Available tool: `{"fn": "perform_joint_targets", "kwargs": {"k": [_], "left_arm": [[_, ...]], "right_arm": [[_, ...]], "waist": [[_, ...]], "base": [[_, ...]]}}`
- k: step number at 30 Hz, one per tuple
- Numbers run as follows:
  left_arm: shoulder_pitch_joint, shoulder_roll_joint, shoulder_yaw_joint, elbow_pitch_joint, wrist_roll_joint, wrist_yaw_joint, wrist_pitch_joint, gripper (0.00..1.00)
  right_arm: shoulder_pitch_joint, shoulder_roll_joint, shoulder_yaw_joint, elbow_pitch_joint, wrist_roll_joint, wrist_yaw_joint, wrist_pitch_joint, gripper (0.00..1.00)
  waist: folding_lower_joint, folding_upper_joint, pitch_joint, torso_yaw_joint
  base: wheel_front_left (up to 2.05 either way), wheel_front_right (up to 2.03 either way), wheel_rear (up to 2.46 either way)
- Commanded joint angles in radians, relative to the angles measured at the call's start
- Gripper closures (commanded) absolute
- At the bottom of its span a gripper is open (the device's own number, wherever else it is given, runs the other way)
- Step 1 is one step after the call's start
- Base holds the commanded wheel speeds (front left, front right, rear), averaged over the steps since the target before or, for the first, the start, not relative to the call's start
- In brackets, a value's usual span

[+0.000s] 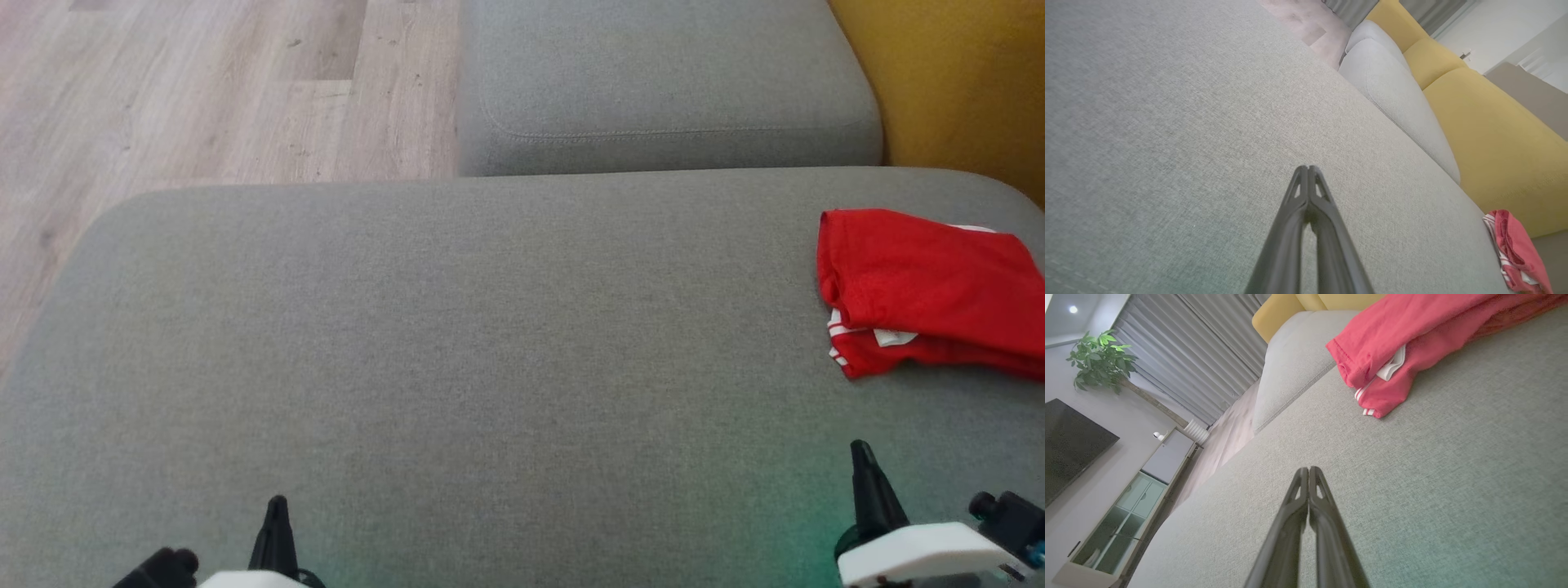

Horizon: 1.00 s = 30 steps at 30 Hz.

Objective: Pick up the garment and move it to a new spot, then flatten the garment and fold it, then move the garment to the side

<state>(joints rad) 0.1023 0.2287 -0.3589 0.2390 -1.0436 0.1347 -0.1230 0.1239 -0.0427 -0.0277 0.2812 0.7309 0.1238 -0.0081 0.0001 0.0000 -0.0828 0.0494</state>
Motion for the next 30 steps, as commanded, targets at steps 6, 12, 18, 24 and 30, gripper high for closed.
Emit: {"fn": "perform_joint_targets", "kwargs": {"k": [6,12,18,24,30], "left_arm": [[-0.074,-0.013,0.065,-0.024,-0.055,-0.029,0.022,1.00],[-0.085,-0.026,0.098,-0.022,-0.099,-0.049,0.039,1.00],[-0.097,-0.039,0.131,-0.019,-0.142,-0.069,0.057,1.00],[-0.108,-0.052,0.165,-0.017,-0.185,-0.088,0.074,1.00],[-0.119,-0.065,0.198,-0.014,-0.229,-0.108,0.091,1.00]], "right_arm": [[-0.071,-0.003,-0.006,-0.035,0.084,0.003,0.012,1.00],[-0.085,-0.004,-0.012,-0.035,0.151,0.003,0.021,1.00],[-0.098,-0.004,-0.019,-0.036,0.217,0.004,0.030,1.00],[-0.112,-0.004,-0.026,-0.036,0.283,0.004,0.039,1.00],[-0.125,-0.005,-0.033,-0.036,0.350,0.004,0.049,1.00]], "waist": [[-0.0001,0.0000,0.007,-0.004],[-0.0001,0.0000,0.014,-0.008],[-0.0001,0.0000,0.020,-0.012],[-0.0001,0.0000,0.027,-0.015],[-0.0001,0.0000,0.033,-0.019]], "base": [[0.00,0.00,0.00],[0.00,0.00,0.00],[0.00,0.00,0.00],[0.00,0.00,0.00],[0.00,0.00,0.00]]}}
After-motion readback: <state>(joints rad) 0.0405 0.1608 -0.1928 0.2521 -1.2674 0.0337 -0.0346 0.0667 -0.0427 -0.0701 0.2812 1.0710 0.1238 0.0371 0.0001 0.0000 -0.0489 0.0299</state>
